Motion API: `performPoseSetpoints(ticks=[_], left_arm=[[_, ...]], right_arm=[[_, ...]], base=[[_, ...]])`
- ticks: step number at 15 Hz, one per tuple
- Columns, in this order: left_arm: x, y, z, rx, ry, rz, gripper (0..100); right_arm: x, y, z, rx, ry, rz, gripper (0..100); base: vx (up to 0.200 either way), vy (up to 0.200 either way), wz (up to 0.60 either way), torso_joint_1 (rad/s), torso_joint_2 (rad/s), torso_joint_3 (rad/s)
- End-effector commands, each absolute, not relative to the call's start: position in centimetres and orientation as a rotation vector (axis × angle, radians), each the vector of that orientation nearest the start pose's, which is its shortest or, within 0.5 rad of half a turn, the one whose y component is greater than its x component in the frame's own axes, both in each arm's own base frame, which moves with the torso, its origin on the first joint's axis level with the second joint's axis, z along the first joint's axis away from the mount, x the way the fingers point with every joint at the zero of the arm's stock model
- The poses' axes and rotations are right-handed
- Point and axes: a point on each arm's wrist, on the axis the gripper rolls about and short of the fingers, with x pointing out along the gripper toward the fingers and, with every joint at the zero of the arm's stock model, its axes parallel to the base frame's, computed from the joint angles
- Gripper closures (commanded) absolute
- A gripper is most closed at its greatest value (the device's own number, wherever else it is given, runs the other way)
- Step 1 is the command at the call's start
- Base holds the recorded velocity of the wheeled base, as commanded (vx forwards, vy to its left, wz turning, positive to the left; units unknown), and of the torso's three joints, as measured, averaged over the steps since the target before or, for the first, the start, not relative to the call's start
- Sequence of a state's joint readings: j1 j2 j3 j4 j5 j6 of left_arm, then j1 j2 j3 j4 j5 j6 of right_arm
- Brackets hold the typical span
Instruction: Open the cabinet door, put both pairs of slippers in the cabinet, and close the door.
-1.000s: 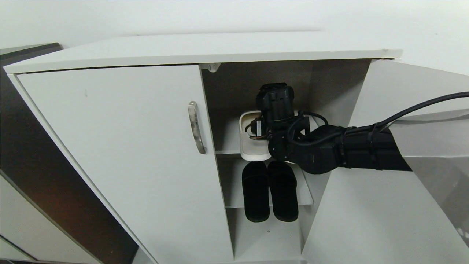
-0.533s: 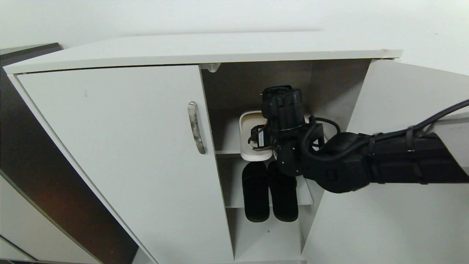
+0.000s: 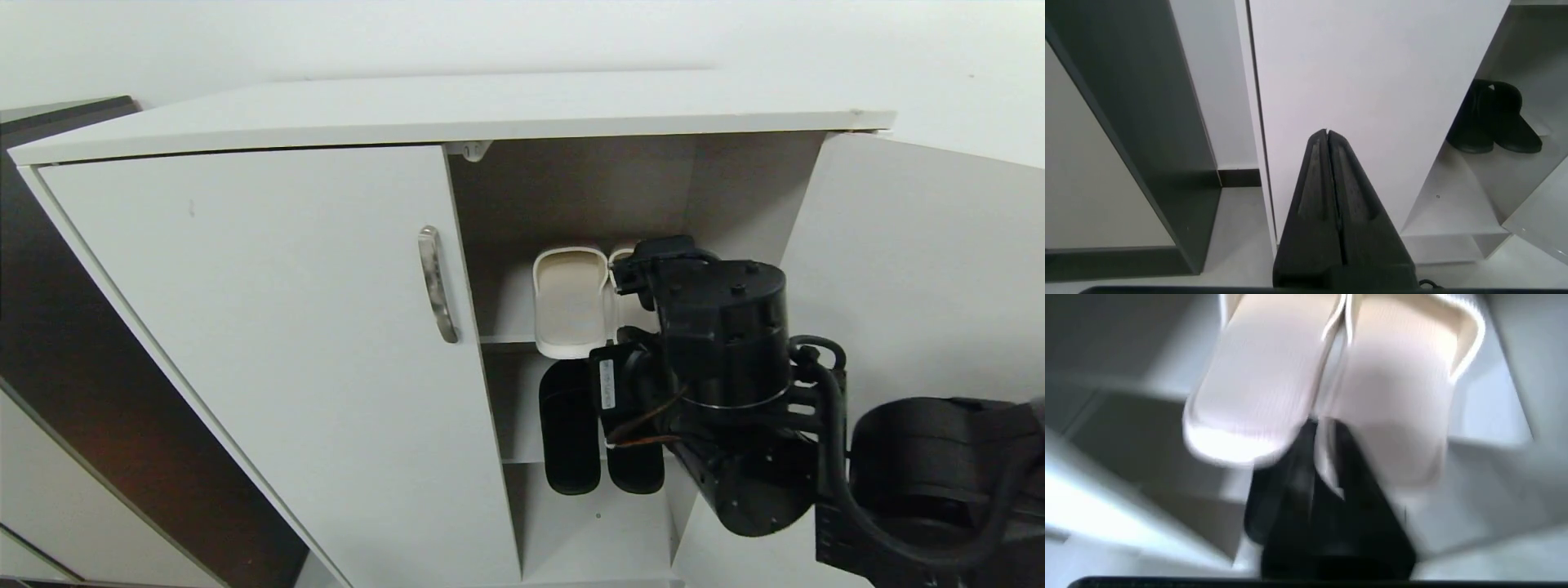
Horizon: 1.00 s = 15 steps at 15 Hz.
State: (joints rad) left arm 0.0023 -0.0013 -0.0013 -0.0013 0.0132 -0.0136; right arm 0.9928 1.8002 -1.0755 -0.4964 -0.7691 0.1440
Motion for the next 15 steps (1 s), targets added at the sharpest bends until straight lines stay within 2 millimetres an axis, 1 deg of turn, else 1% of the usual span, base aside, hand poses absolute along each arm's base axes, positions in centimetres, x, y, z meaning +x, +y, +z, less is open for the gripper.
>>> performPoseSetpoints(ticks=[1, 4, 15], left_arm=[[-2.3, 0.0, 7.6, -0.014, -0.003, 0.017, 100], [-2.3, 0.0, 7.6, -0.014, -0.003, 0.017, 100], [-2.3, 0.0, 7.6, -0.014, -0.003, 0.017, 100]], right_arm=[[18.1, 26.9, 21.2, -0.026, 0.154, 0.255, 100], [17.4, 27.5, 20.4, -0.039, 0.162, 0.287, 100], [17.4, 27.7, 19.2, -0.061, 0.184, 0.295, 100]], base=[[0.0, 0.0, 0.0, 0.0, 0.0, 0.0], [0.0, 0.0, 0.0, 0.0, 0.0, 0.0], [0.0, 0.0, 0.0, 0.0, 0.0, 0.0]])
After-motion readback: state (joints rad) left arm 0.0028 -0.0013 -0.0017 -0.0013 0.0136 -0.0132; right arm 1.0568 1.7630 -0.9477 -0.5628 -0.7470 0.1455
